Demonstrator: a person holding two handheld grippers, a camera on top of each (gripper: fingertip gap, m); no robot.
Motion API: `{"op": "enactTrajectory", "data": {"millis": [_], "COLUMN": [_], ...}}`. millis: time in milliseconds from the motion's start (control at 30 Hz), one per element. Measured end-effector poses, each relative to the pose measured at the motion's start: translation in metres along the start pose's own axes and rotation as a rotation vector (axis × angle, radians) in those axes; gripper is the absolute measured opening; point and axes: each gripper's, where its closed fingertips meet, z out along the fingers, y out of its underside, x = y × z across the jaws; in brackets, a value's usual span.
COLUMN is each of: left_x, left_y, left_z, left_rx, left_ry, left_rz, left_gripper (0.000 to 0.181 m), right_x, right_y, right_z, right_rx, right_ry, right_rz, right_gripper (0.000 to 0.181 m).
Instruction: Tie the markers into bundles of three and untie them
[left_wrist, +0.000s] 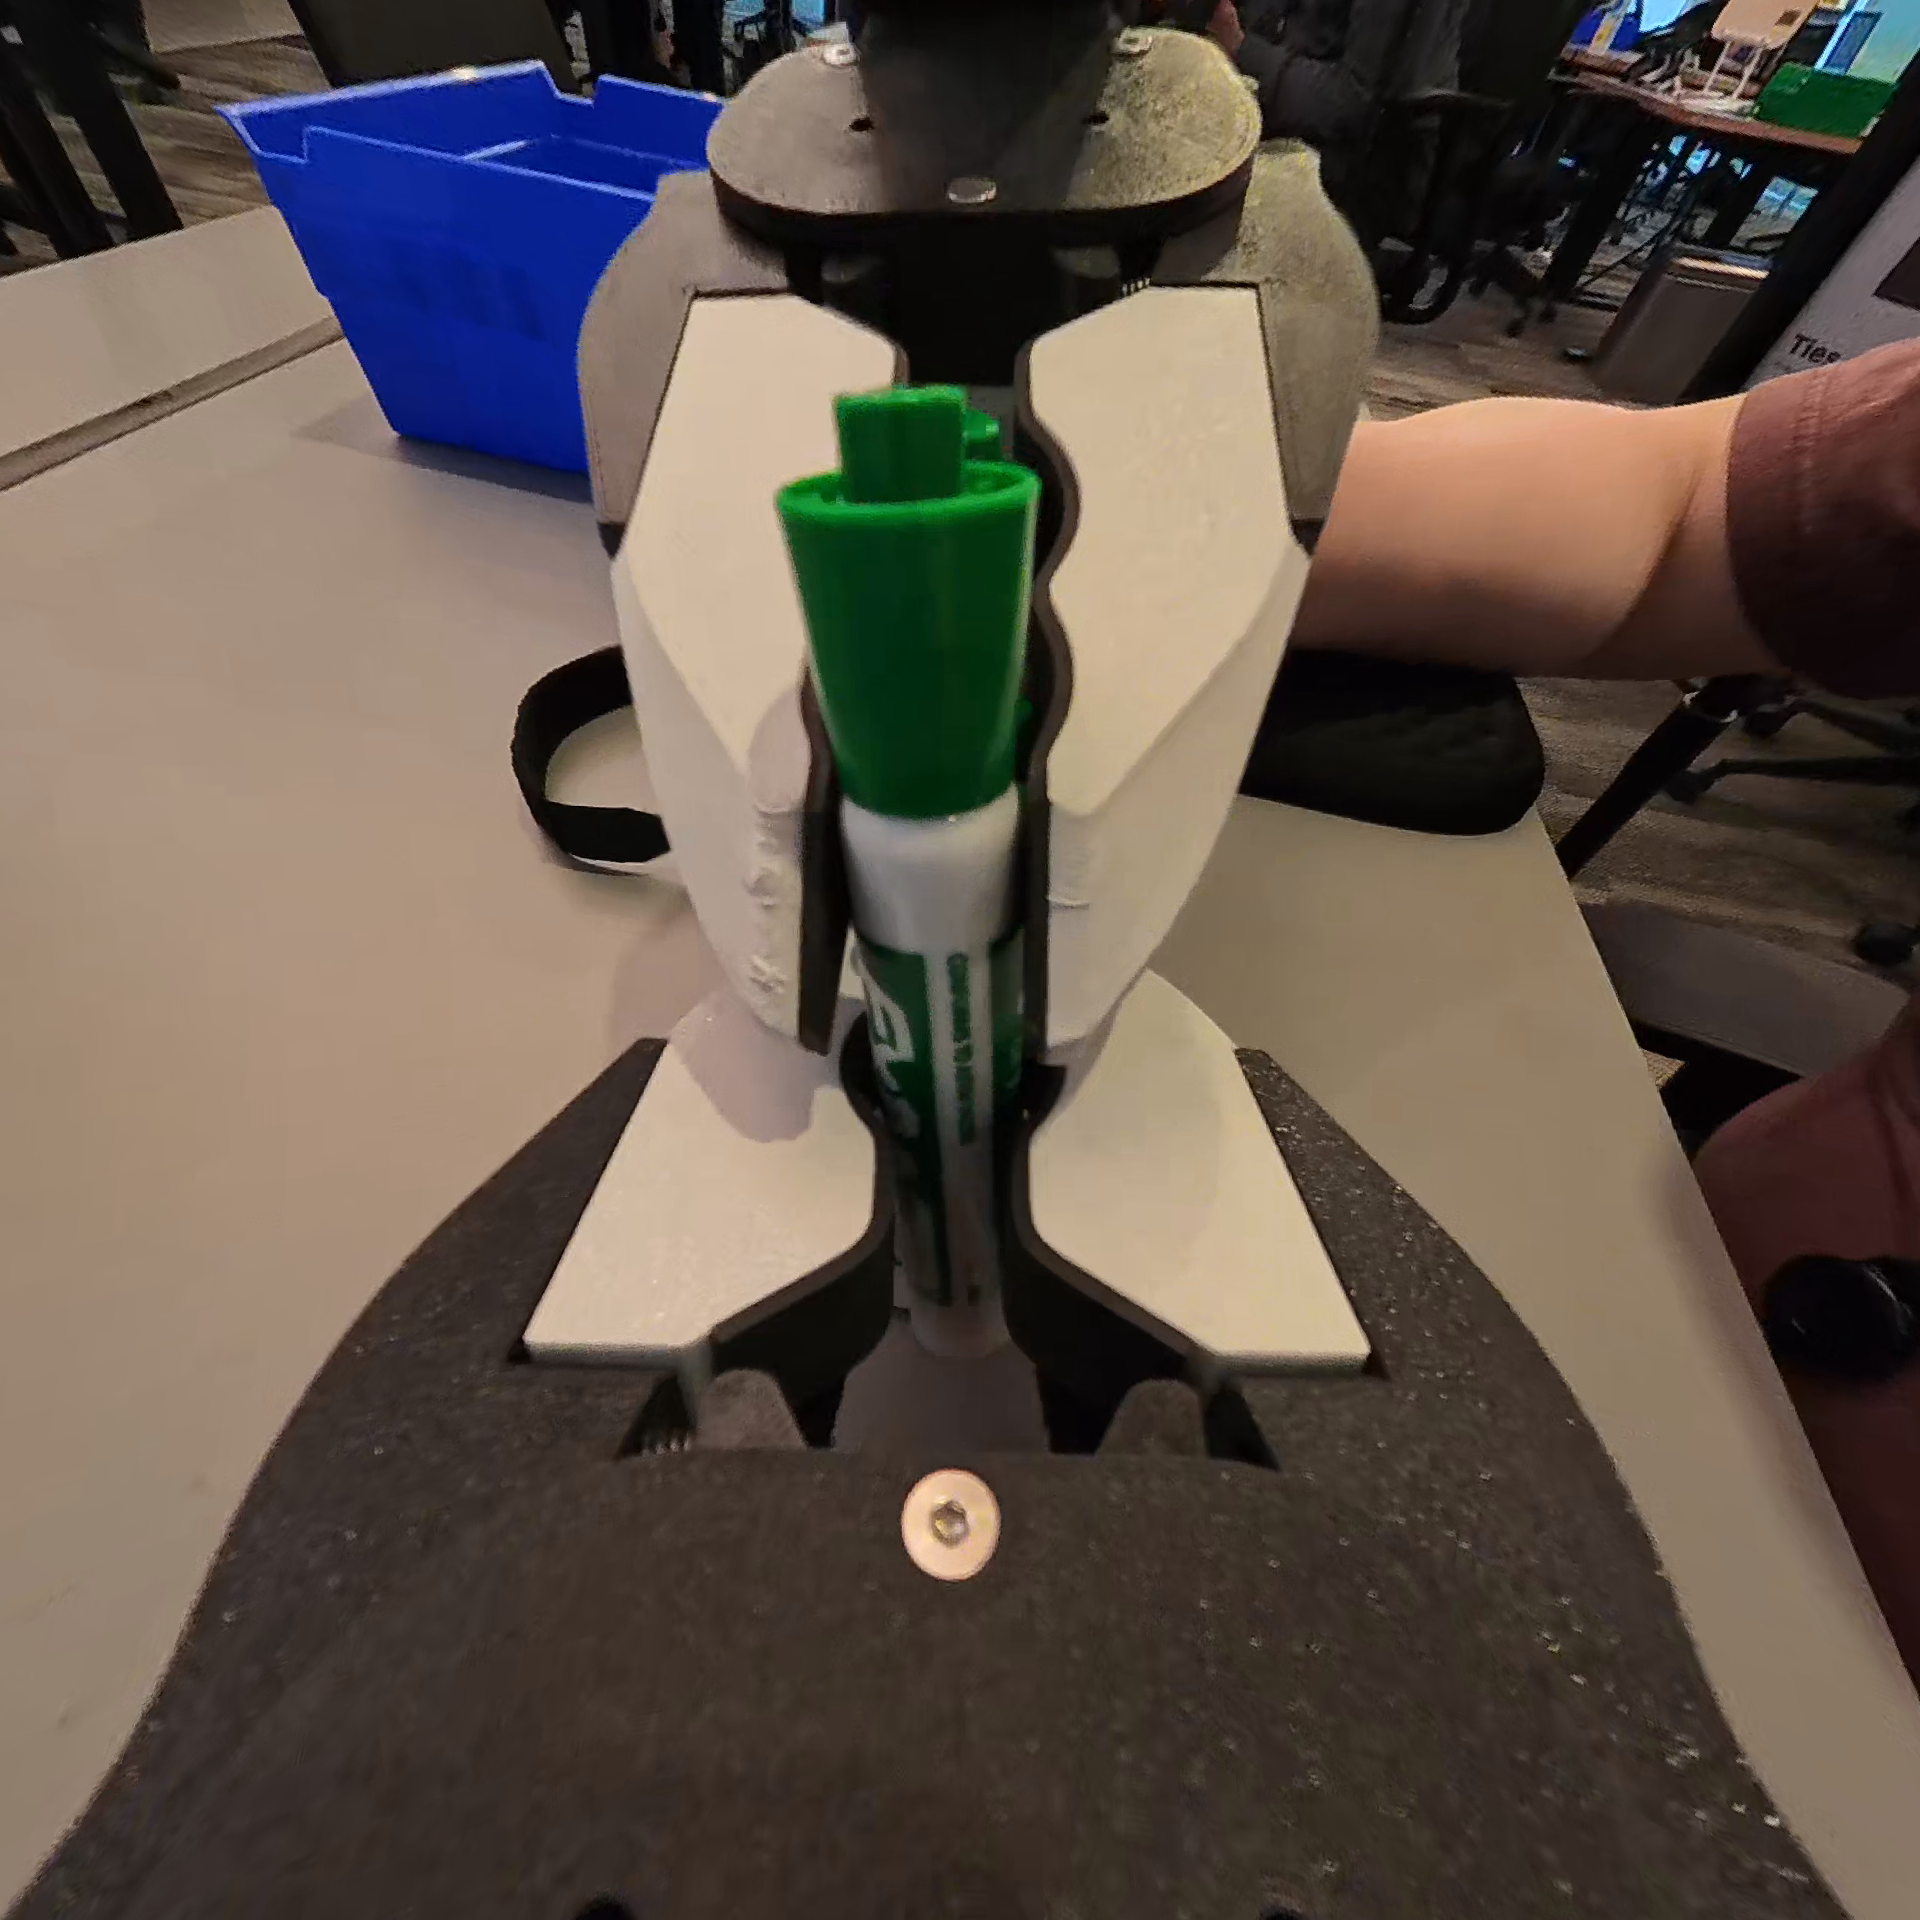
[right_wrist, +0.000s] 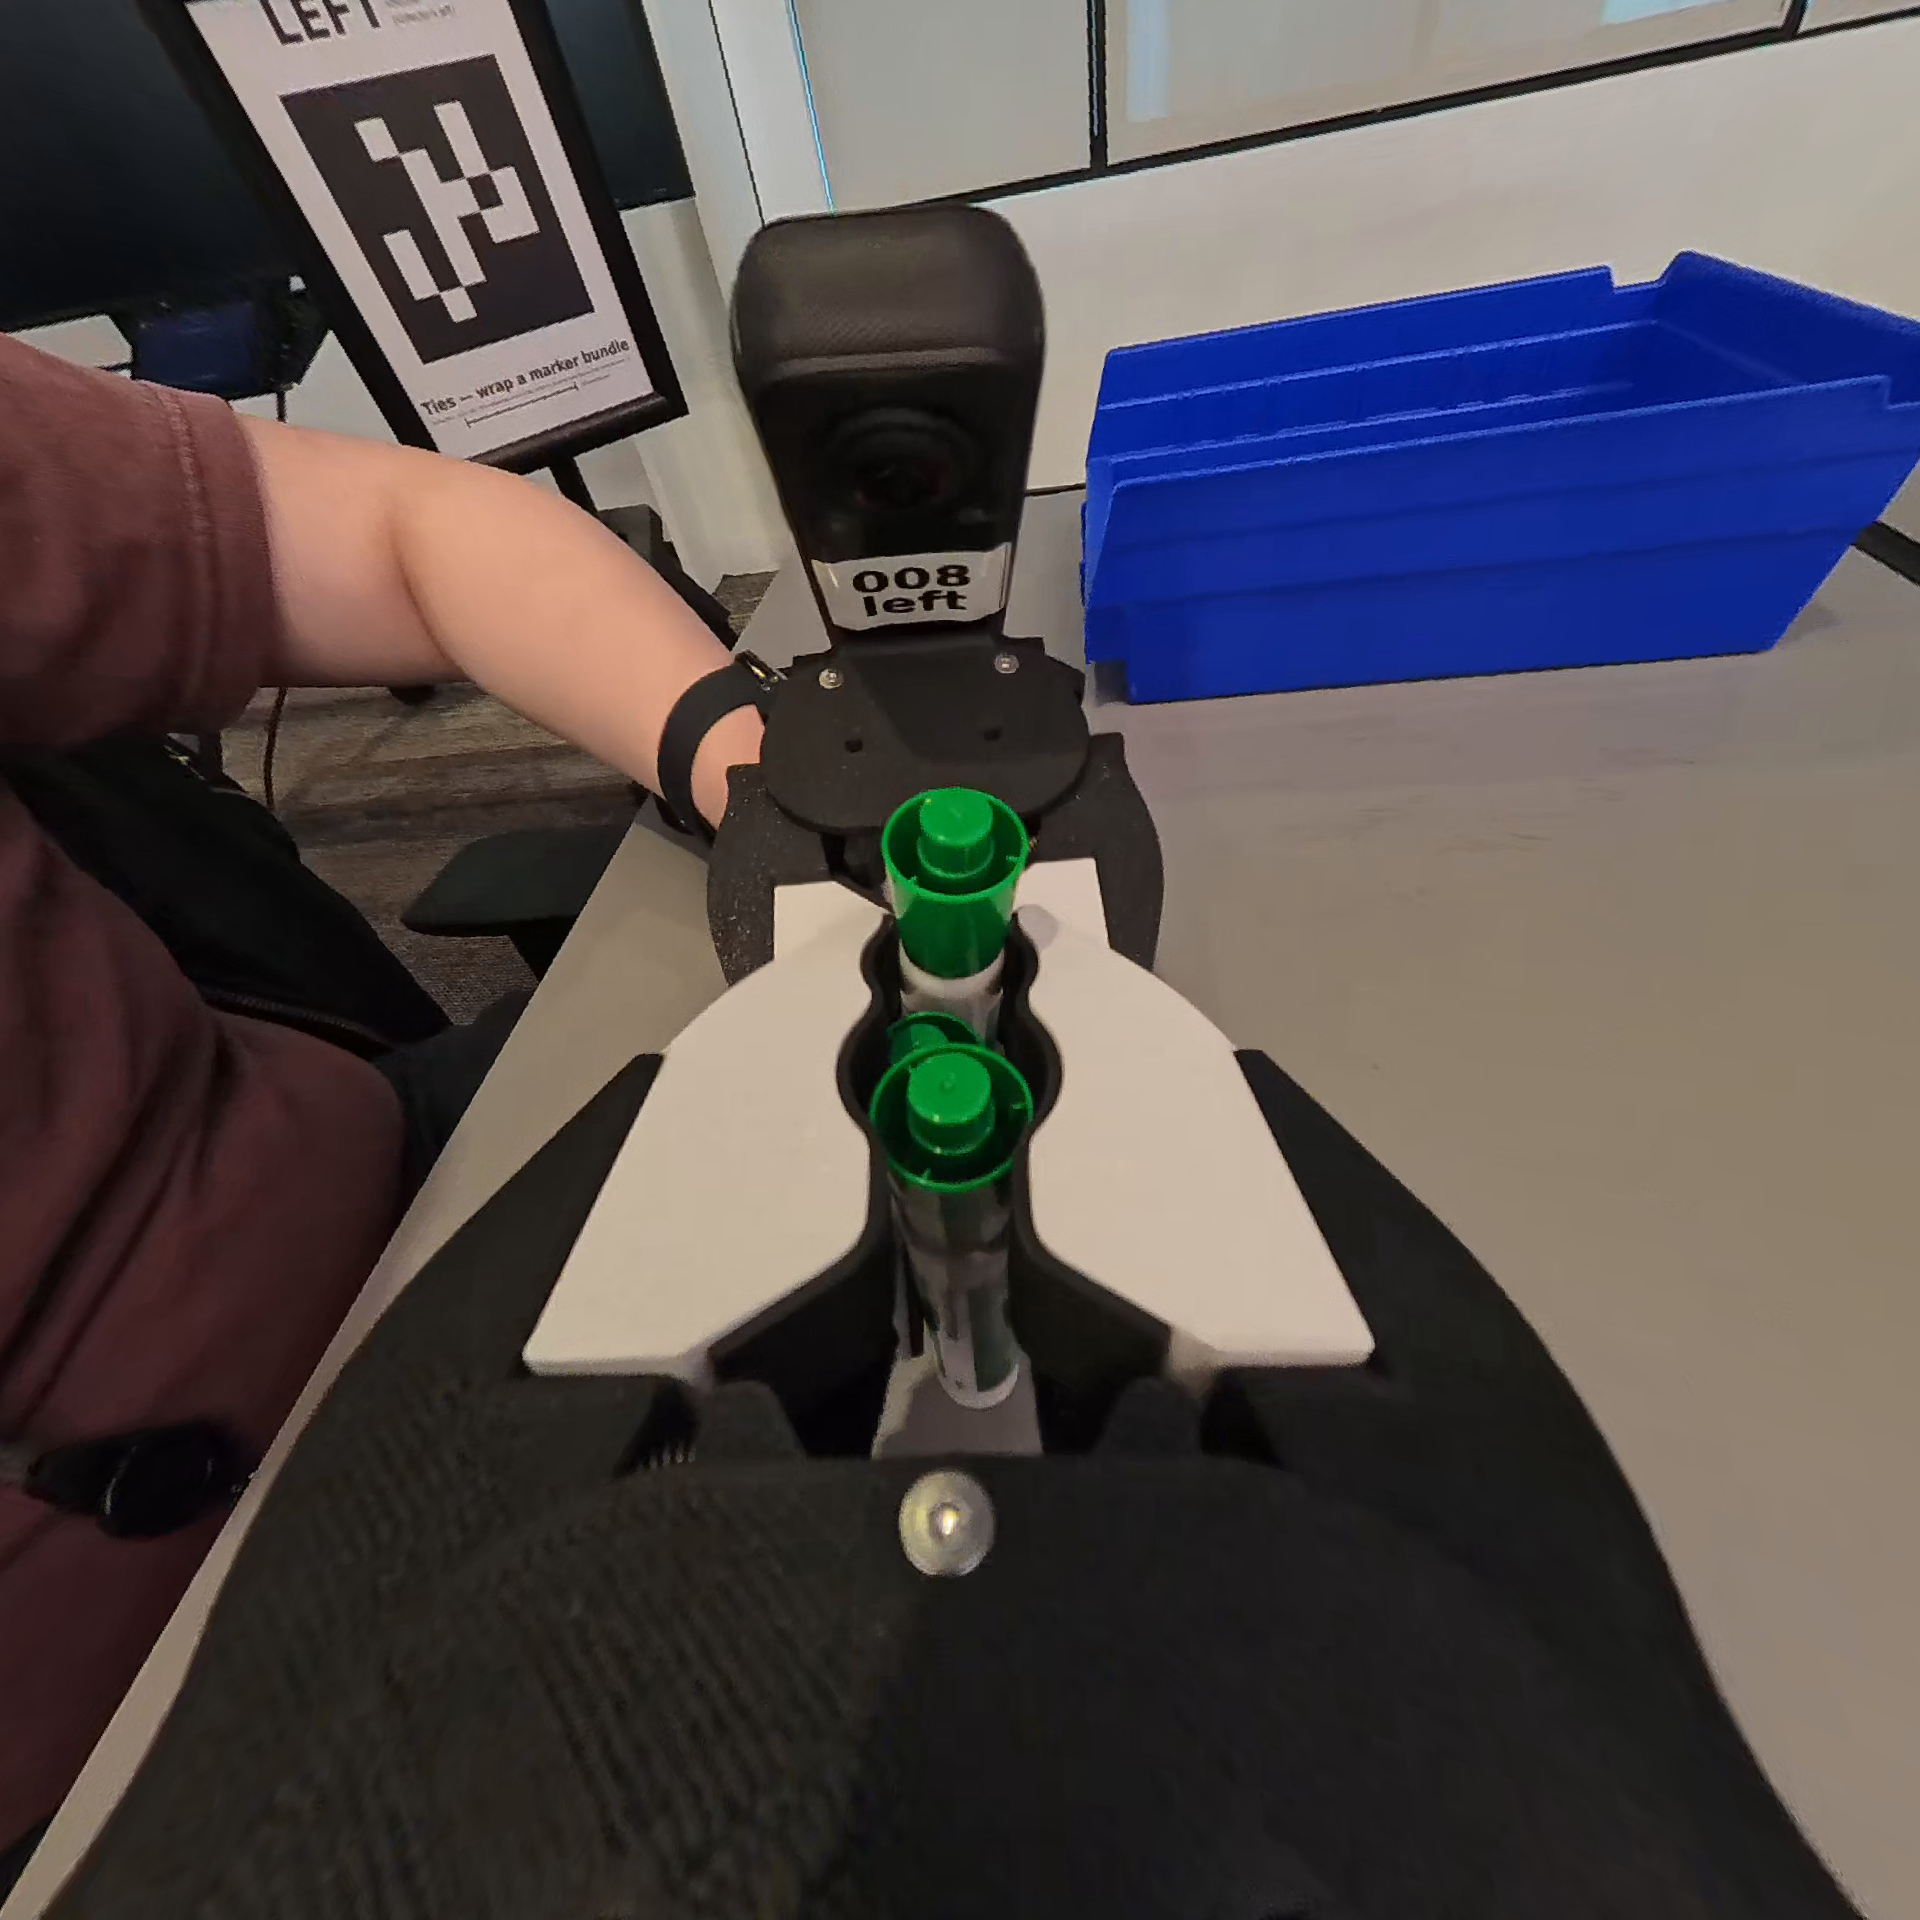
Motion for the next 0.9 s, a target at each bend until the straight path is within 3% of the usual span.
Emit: {"op": "enactTrajectory", "data": {"millis": [333, 433, 567, 800, 900], "left_x": [-0.004, -0.003, -0.001, -0.003, -0.004], "left_y": [0.006, 0.005, 0.005, 0.006, 0.006], "left_z": [0.009, 0.007, 0.007, 0.005, 0.004], "left_rx": [-0.059, -0.046, -0.045, -0.046, -0.043], "left_ry": [-0.007, -0.002, -0.004, -0.056, -0.080], "left_rz": [-0.056, -0.045, -0.020, 0.025, 0.038], "left_gripper": [0.018, 0.018, 0.019, 0.018, 0.018], "right_x": [0.006, 0.007, 0.007, -0.001, -0.002], "right_y": [0.001, 0.001, 0.007, 0.030, 0.026], "right_z": [-0.011, -0.017, -0.023, -0.024, -0.018], "right_rx": [0.038, 0.032, 0.020, -0.051, -0.035], "right_ry": [0.011, 0.031, 0.004, -0.085, -0.073], "right_rz": [-0.004, -0.031, -0.007, 0.021, 0.004], "right_gripper": [0.020, 0.037, 0.038, 0.020, 0.023]}}
